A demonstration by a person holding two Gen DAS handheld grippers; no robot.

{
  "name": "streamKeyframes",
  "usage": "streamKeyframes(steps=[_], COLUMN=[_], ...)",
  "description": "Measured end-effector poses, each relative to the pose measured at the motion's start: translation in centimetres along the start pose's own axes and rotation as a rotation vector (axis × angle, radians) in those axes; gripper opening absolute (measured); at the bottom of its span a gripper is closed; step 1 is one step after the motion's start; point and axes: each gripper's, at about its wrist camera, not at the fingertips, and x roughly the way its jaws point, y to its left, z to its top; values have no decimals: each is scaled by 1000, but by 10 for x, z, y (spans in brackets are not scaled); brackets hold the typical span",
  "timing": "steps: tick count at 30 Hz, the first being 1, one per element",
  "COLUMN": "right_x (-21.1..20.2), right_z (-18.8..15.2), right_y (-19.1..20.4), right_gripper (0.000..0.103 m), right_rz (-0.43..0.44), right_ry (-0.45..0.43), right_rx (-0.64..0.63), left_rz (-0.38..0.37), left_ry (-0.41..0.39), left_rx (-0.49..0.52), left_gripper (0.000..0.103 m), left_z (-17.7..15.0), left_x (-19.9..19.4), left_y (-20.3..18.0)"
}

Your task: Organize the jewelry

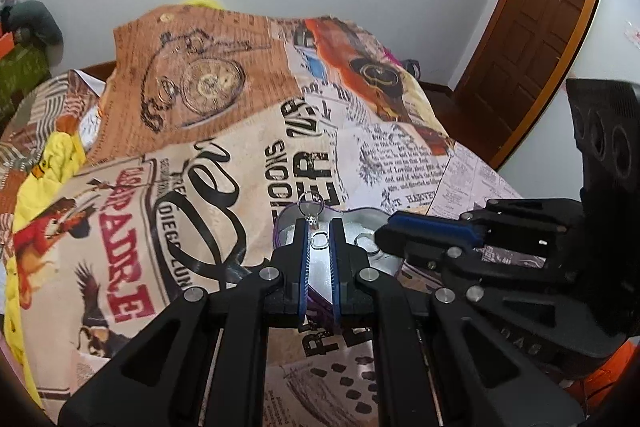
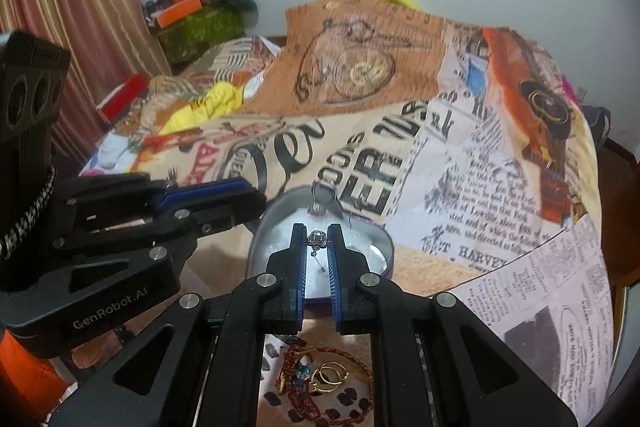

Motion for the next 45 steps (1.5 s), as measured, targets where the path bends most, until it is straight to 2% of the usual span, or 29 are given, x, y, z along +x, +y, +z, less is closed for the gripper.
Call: streamKeyframes(steps=[10, 22, 24, 26, 29, 32, 45], right_x=[15, 20, 21, 21, 16, 8, -40], right_z=[-9, -10, -10, -11, -11, -10, -14], right_y=[0, 3, 3, 2, 3, 5, 5], right_gripper=[9, 9, 10, 19, 33, 34, 34], right_rz=[11, 5, 8, 20, -1, -22, -87], right_ry=[54, 74, 86, 93, 75, 58, -11], right_rx=[-30, -57, -55, -44, -39, -46, -47], left_rz=[-2, -3, 0, 10, 31, 41, 76], left_ry=[47, 62, 58, 51, 36, 21, -17], left_rx=[4, 13, 10, 10, 19, 22, 53], left_gripper=[8, 8, 8, 8, 14, 22, 31], left_z=[-5, -4, -3, -3, -3, -3, -9], left_x=[17, 13, 9, 4, -5, -15, -55], left_y=[1, -2, -1, 0, -2, -3, -23])
